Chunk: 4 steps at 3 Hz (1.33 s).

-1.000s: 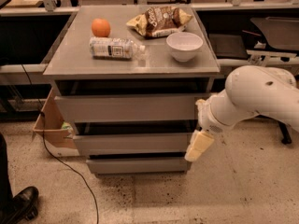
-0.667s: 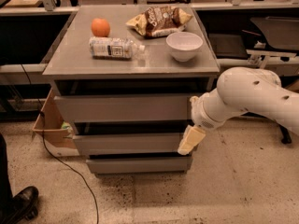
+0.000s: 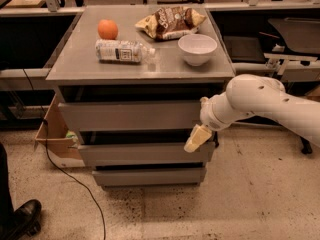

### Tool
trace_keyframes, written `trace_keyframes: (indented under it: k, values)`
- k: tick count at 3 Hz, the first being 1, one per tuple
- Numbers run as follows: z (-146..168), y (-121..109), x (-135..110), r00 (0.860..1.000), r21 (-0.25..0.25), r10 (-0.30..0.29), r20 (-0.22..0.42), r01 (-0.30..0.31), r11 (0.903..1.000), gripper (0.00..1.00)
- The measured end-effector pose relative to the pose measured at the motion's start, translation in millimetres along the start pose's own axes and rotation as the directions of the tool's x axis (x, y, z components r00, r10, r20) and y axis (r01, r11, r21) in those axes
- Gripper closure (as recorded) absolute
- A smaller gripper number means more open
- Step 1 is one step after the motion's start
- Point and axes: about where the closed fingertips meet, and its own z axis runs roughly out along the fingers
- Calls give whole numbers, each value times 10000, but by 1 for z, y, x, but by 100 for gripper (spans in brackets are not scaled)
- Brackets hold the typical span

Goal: Open top drawer

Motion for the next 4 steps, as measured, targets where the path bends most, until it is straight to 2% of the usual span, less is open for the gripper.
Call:
trace_keyframes:
  k: [1, 2, 3, 4]
  values:
    - [19, -20, -2, 9995, 212, 76, 298, -82, 9997, 0]
    - [20, -41, -9, 9983, 581, 4, 578, -38, 9983, 0]
    - [23, -53, -14, 9974, 757, -143, 700, 90, 9971, 0]
    - [39, -51, -11, 9982, 532, -152, 581, 121, 9985, 0]
